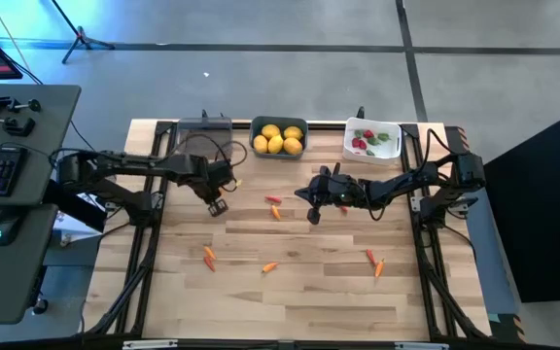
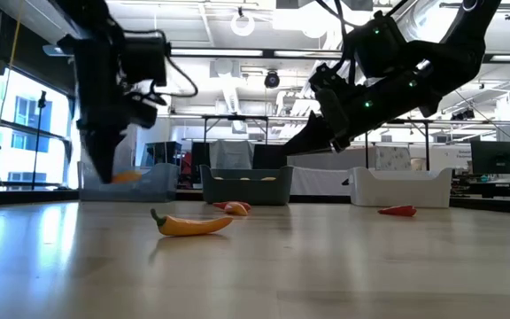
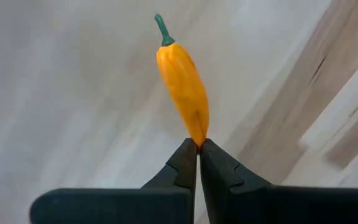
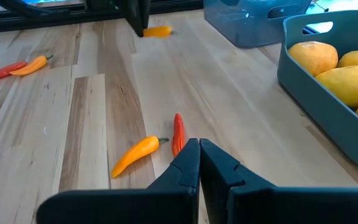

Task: Sort produce into baskets
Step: Put the yellow chili pepper into the transparent black bin

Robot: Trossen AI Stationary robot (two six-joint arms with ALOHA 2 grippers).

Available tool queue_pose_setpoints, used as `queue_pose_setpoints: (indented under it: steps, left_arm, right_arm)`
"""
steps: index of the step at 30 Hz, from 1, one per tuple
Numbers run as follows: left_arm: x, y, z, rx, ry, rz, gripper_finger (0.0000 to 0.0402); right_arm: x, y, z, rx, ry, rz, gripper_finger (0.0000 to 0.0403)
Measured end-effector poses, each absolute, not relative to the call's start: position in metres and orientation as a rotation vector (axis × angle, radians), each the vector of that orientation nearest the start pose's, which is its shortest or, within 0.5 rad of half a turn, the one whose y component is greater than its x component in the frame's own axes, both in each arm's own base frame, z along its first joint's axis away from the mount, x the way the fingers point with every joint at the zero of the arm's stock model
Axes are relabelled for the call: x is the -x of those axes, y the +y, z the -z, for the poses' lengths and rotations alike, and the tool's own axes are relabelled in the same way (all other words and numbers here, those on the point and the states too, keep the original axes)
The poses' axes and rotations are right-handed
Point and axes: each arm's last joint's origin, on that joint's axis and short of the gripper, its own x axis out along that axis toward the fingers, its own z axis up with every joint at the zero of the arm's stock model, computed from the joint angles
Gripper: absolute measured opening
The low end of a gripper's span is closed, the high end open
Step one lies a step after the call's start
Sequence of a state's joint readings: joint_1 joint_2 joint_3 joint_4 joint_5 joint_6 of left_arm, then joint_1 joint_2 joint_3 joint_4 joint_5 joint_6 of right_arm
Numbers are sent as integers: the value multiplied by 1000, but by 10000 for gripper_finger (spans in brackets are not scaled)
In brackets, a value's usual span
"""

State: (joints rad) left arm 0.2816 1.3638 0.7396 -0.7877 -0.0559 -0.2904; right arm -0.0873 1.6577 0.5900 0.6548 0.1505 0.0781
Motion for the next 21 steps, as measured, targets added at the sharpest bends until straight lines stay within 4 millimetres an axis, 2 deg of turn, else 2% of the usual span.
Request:
queue_pose_setpoints:
  steps: [4, 8, 15, 21]
  left_arm:
    - [-215, 78, -192, 451, 1269, -537, 1]
    - [-216, 109, -208, 473, 1164, -604, 1]
    - [-188, 169, -224, 520, 1055, -792, 0]
    - [-165, 194, -220, 576, 1055, -891, 0]
  right_arm:
    - [-300, -32, -142, -105, 396, 264, 0]
    - [-300, -32, -142, -121, 392, 268, 0]
    - [-300, -38, -144, -103, 381, 282, 0]
    - [-299, -44, -144, -99, 382, 302, 0]
